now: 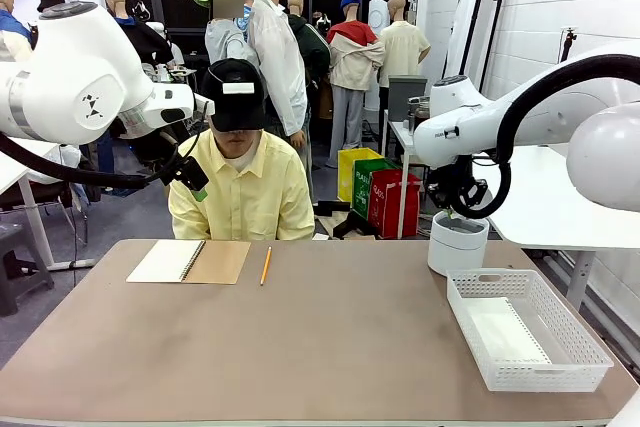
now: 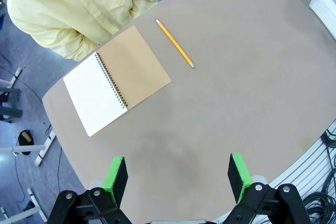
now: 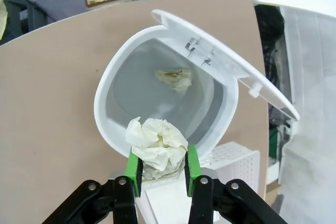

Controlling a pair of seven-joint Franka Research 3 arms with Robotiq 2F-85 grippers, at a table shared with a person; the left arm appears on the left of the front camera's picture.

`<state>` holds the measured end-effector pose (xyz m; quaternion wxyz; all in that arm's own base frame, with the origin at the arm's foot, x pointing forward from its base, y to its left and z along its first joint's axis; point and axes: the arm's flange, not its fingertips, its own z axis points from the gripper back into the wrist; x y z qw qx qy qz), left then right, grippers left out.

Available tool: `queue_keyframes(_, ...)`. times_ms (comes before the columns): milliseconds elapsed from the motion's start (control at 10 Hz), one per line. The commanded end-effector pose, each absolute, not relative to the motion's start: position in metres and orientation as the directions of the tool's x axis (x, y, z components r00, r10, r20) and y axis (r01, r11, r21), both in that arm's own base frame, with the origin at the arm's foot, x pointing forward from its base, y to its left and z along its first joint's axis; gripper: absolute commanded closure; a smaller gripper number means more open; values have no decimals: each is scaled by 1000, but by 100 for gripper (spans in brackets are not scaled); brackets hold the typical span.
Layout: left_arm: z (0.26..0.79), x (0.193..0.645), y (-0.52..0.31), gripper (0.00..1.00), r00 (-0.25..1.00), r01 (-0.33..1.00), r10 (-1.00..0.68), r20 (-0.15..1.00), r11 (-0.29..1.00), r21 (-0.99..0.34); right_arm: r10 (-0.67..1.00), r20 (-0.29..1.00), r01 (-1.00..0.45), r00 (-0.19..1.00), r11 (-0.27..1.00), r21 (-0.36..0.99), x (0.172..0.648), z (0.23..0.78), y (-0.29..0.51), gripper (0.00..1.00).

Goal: Sort the paper based on its condition.
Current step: If a person hands you a paper, place it in the Organizing basket , and if it's crumpled, put it in the Trash can.

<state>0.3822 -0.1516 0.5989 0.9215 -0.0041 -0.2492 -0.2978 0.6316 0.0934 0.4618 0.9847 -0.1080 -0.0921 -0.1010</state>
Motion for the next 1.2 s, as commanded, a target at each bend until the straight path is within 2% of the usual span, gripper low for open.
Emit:
queue_keyframes(0, 600, 383, -150, 0, 696, 554, -548, 464, 821, 140, -229, 222, 278, 948, 933, -226, 641, 460, 95, 60)
queue_keyframes(700, 600, 383, -150, 0, 696, 554, -548, 464, 821, 140, -280, 276, 345, 920, 911, -225, 657, 453, 95, 60)
queue_keyframes(1100, 600, 383, -150, 0, 696, 554, -548, 464, 821, 140, -332, 263, 393, 906, 891, -228, 665, 447, 86, 60)
